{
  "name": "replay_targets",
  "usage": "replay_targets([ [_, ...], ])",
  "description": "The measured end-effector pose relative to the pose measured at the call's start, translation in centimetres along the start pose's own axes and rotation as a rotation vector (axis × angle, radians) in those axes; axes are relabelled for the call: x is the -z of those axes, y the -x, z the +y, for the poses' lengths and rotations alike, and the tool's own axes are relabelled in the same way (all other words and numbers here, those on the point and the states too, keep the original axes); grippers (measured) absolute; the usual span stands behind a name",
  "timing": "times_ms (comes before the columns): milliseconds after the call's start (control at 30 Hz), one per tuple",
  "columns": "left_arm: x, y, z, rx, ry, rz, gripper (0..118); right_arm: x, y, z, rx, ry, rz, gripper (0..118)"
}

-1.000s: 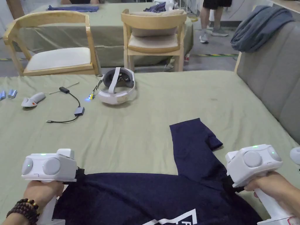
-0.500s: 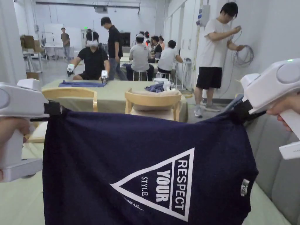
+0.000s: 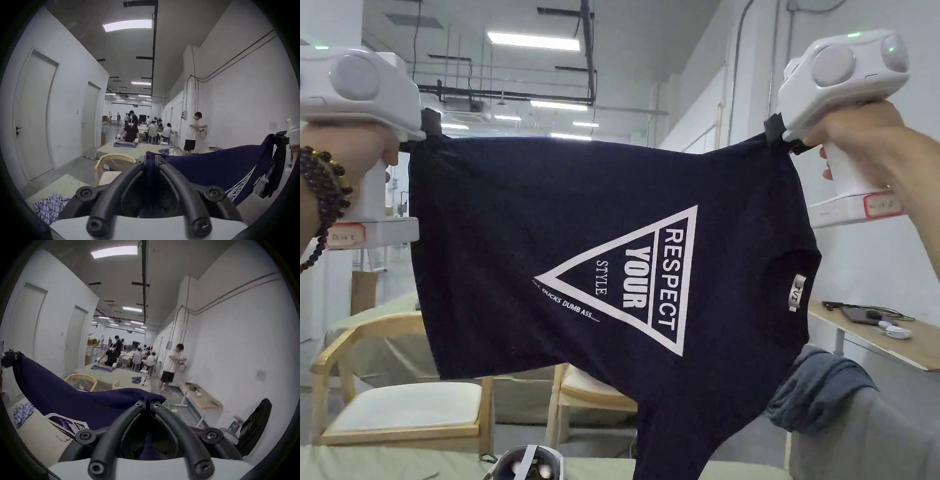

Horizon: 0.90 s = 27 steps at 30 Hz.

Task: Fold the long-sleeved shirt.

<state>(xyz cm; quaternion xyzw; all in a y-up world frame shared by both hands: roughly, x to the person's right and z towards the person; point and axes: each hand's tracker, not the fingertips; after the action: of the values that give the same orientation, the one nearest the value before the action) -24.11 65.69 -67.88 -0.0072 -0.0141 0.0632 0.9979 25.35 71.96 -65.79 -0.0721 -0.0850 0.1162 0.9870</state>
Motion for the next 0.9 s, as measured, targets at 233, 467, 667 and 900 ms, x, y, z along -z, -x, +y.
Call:
replay_targets([
  [233,-1.3,-0.4,-3.8,0.019,0.038,-0.014,9,2.3,1.0,-5.7,0.035,0.083,0.040,4],
  [467,0.7,1.4,-18.3,0.032,0.242,-0.013,9,6.6,4.6,-21.9,0.054,0.308,0.125,4],
  [667,-0.5,3.3,-30.8,0.010,0.435,-0.006,9,6.7,6.7,-36.0,0.148,0.501,0.175,4],
  [900,-7.7,4.0,-35.8,-0.011,0.454,-0.022,9,1.3,6.4,-40.2,0.101,0.525,0.212,4],
])
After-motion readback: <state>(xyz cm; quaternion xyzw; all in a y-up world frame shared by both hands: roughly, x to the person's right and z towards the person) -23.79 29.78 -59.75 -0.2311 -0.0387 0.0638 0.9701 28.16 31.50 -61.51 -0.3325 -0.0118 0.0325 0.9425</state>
